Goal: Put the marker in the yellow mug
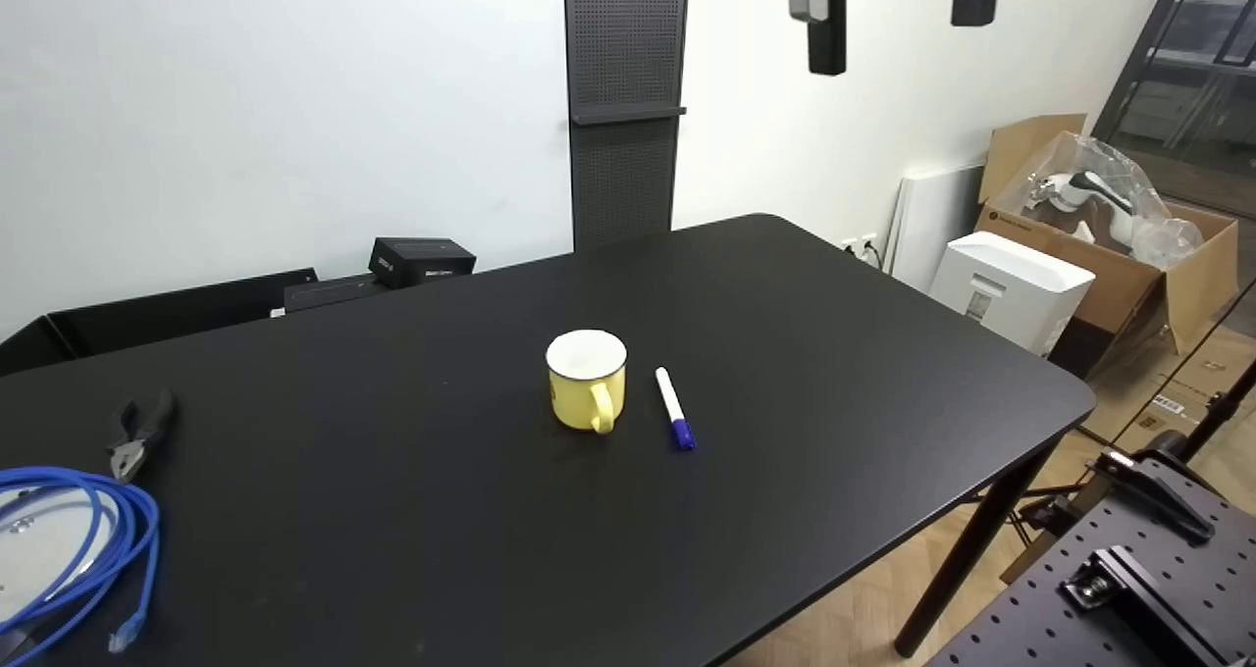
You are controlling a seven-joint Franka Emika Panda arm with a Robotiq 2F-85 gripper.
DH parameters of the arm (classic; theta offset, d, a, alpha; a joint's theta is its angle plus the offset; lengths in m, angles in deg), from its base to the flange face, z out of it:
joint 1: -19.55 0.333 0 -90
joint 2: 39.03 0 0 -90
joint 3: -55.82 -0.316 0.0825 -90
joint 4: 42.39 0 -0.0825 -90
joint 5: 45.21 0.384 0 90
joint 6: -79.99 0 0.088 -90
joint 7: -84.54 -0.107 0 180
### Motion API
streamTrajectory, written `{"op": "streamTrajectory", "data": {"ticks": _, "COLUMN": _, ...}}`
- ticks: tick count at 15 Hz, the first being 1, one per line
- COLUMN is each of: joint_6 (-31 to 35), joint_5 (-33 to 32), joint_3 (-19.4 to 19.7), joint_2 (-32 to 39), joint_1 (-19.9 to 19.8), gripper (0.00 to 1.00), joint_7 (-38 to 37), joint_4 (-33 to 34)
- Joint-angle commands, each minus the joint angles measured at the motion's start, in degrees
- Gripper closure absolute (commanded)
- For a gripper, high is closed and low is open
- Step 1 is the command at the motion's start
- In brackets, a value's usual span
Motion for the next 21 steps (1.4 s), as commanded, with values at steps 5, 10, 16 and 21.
{"op": "streamTrajectory", "data": {"ticks": 5, "joint_6": 17.9, "joint_5": -2.9, "joint_3": 4.6, "joint_2": 8.1, "joint_1": -2.0, "gripper": 0.00, "joint_7": -0.2, "joint_4": -1.1}}
{"op": "streamTrajectory", "data": {"ticks": 10, "joint_6": 22.3, "joint_5": -2.2, "joint_3": 7.4, "joint_2": 14.8, "joint_1": -2.4, "gripper": 0.00, "joint_7": -1.1, "joint_4": -1.8}}
{"op": "streamTrajectory", "data": {"ticks": 16, "joint_6": 22.8, "joint_5": -4.4, "joint_3": 7.2, "joint_2": 14.2, "joint_1": -1.9, "gripper": 0.00, "joint_7": -2.4, "joint_4": -2.6}}
{"op": "streamTrajectory", "data": {"ticks": 21, "joint_6": 33.6, "joint_5": -3.3, "joint_3": 7.6, "joint_2": 19.0, "joint_1": -2.6, "gripper": 0.00, "joint_7": -6.7, "joint_4": -2.7}}
